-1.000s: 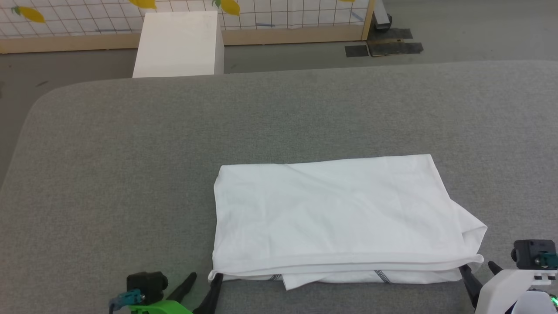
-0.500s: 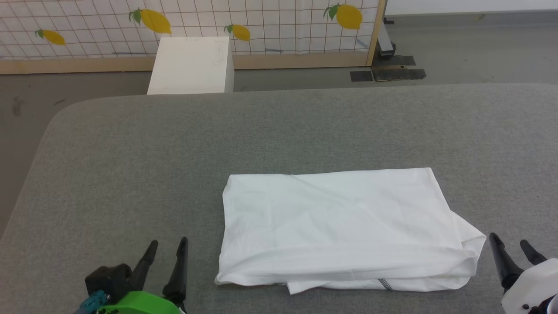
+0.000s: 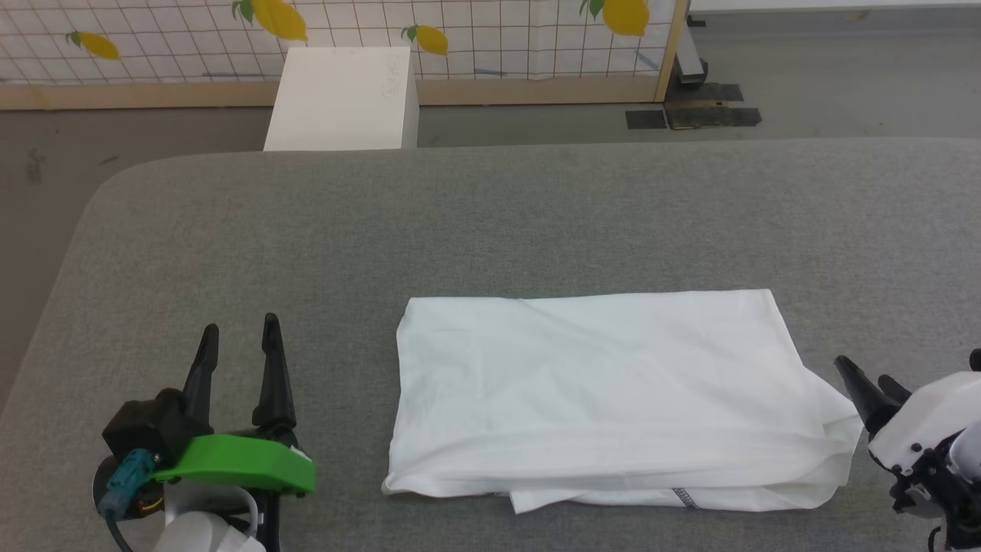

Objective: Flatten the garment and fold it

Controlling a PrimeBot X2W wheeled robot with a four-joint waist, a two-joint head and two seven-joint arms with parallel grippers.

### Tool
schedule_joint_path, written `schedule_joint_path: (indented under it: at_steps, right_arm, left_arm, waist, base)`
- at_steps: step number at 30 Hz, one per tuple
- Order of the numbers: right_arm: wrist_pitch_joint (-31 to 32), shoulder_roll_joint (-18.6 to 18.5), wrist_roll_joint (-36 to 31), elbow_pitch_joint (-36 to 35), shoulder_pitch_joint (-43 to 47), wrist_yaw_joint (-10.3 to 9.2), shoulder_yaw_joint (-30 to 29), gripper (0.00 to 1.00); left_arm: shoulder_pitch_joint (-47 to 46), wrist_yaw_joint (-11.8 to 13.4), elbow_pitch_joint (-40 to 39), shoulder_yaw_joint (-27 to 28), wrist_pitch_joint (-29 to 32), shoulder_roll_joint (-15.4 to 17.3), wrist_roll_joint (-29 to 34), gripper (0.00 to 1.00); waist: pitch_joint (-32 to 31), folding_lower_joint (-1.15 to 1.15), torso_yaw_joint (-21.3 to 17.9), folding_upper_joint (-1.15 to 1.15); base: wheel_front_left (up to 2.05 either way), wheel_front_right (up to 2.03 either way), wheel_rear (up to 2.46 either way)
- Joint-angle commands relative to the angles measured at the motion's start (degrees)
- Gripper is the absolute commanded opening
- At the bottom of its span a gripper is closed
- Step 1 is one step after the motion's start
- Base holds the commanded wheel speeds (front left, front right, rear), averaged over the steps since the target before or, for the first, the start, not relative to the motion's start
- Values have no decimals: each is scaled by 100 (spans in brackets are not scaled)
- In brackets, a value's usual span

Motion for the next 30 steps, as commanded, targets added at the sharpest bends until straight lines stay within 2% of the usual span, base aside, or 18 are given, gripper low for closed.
schedule_joint_path:
  at_steps: [1, 10, 14, 20, 21, 22, 24, 25, 30]
  right_arm:
    - [89, -81, -84, 179, -196, -9, 27, 100]
    - [861, -398, -222, 1281, -794, -9, 357, 100]
    - [1118, -429, -136, 1550, -934, -9, 573, 100]
    - [1481, -288, 102, 1750, -1019, -9, 768, 100]
    - [1506, -261, 156, 1754, -1026, -9, 786, 62]
    - [1526, -228, 232, 1759, -1031, -9, 799, 38]
    - [1534, -187, 350, 1753, -1022, -9, 818, 8]
    - [1507, -181, 384, 1739, -1011, -9, 822, 0]
    - [1139, -259, 376, 1643, -875, -9, 749, 0]
  left_arm:
    - [-90, -51, 20, 78, -25, -109, 141, 100]
    - [-118, -315, 94, 491, -25, -498, 515, 100]
    - [-126, -445, 150, 611, -25, -598, 615, 100]
    - [-154, -611, 240, 750, -26, -716, 731, 100]
    - [-156, -631, 252, 766, -26, -728, 746, 100]
    - [-157, -656, 268, 784, -26, -743, 762, 100]
    - [-158, -692, 302, 801, -26, -767, 793, 100]
    - [-157, -705, 314, 809, -26, -777, 806, 100]
    - [-139, -774, 362, 865, -26, -817, 868, 100]
  waist:
    - [68, 0, 42, 0]
    - [305, 0, 146, 0]
    - [385, 0, 181, 0]
    - [428, 0, 204, 0]
    - [427, 0, 202, 0]
    - [422, 0, 197, 0]
    - [400, 0, 188, 0]
    - [388, 0, 183, 0]
    - [311, 0, 132, 0]
  base:
    - [0, 0, 0]
    - [0, 0, 0]
    - [0, 0, 0]
    - [0, 0, 0]
    - [0, 0, 0]
    - [0, 0, 0]
    - [0, 0, 0]
    - [0, 0, 0]
    - [0, 0, 0]
